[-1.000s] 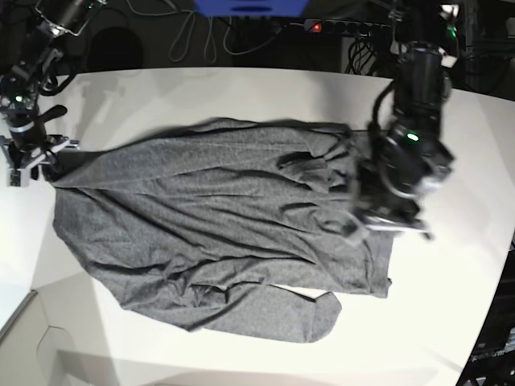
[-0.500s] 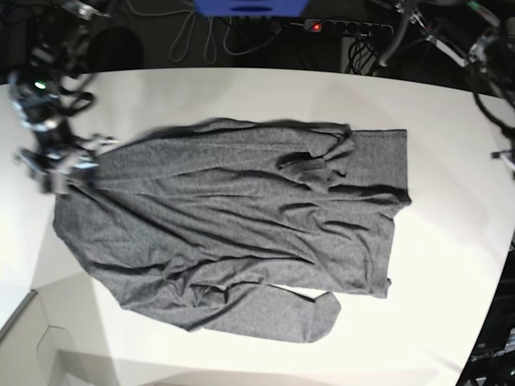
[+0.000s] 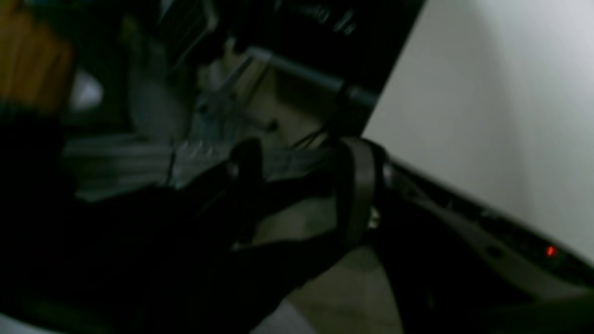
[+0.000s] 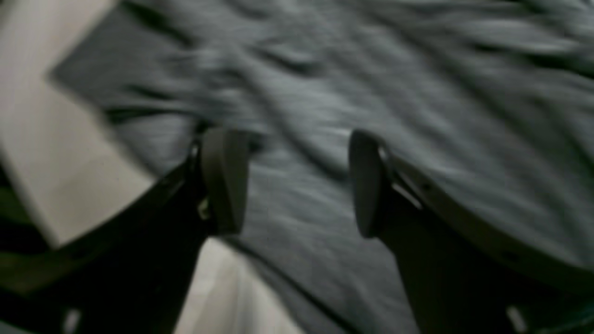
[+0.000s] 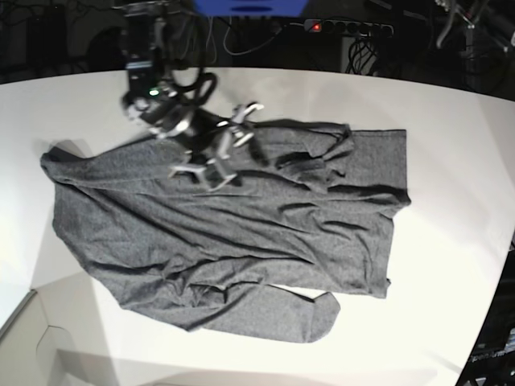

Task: Layout the t-shirt on the table in an organized manner, then fold the t-shirt properly
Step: 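Move the right gripper across the shirt and grasp the collar fabric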

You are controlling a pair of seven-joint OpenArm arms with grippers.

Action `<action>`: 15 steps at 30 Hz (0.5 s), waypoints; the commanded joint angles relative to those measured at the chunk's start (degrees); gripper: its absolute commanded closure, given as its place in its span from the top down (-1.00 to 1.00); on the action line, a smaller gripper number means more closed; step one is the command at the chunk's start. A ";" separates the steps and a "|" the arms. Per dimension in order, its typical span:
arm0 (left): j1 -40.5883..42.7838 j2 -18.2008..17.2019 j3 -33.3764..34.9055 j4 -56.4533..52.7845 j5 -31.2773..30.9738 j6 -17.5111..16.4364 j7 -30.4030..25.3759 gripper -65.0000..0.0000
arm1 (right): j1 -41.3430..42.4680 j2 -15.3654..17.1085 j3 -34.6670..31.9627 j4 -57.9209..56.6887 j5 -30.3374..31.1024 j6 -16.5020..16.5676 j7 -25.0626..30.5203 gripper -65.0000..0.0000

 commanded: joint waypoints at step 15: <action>2.48 -1.03 -0.12 0.49 0.07 0.16 -1.02 -0.22 | 10.96 -1.78 -5.84 -16.24 1.13 -0.01 2.08 0.17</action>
